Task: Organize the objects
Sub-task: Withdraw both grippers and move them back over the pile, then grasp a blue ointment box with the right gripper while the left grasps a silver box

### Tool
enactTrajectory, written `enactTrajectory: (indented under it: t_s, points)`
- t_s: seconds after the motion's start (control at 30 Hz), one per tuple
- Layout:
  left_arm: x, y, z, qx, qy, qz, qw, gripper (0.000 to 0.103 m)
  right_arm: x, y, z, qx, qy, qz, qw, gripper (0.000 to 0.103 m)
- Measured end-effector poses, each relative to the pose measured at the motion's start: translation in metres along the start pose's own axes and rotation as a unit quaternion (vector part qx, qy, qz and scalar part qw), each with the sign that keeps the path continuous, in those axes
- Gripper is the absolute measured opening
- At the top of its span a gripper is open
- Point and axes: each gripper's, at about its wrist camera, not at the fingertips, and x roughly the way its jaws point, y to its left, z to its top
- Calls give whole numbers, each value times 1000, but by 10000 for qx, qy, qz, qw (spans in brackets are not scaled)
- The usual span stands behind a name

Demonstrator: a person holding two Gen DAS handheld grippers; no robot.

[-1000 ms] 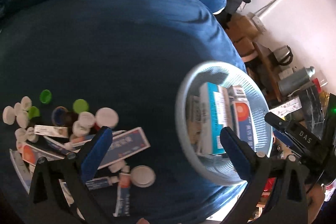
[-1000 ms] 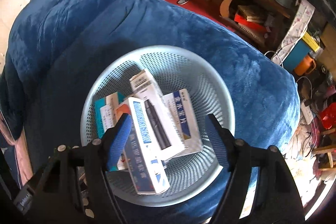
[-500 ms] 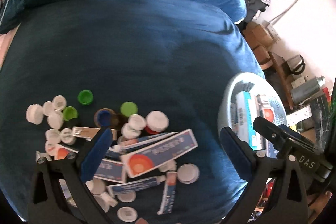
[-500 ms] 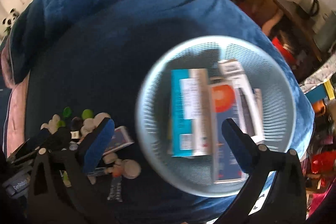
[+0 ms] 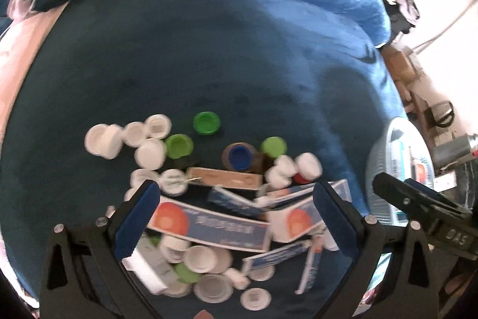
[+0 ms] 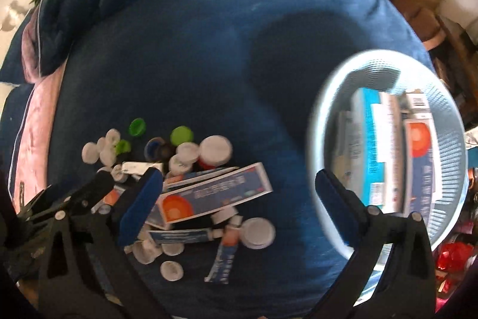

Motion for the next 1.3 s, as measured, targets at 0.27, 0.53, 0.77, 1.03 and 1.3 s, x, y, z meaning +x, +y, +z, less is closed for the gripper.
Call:
enactTrajectory:
  t_s: [0.27, 0.53, 0.77, 1.03, 1.3]
  points:
    - [1, 32, -12, 51, 84, 277, 9996, 102, 30, 27, -6, 86, 586, 254, 9979, 103]
    - [-2, 61, -26, -86, 209, 427, 9988, 102, 75, 19, -12, 955, 1216, 30, 9880, 100]
    - [4, 73, -30, -142, 345, 412, 9985, 102, 93, 6, -16, 1417, 1386, -145, 9801, 85]
    - [11, 81, -38, -381, 548, 417, 9969, 102, 82, 4, -16, 1103, 1251, -183, 9858, 58]
    - [29, 106, -58, -1107, 831, 453, 9893, 99, 90, -13, -25, 1826, 1583, 297, 9699, 64]
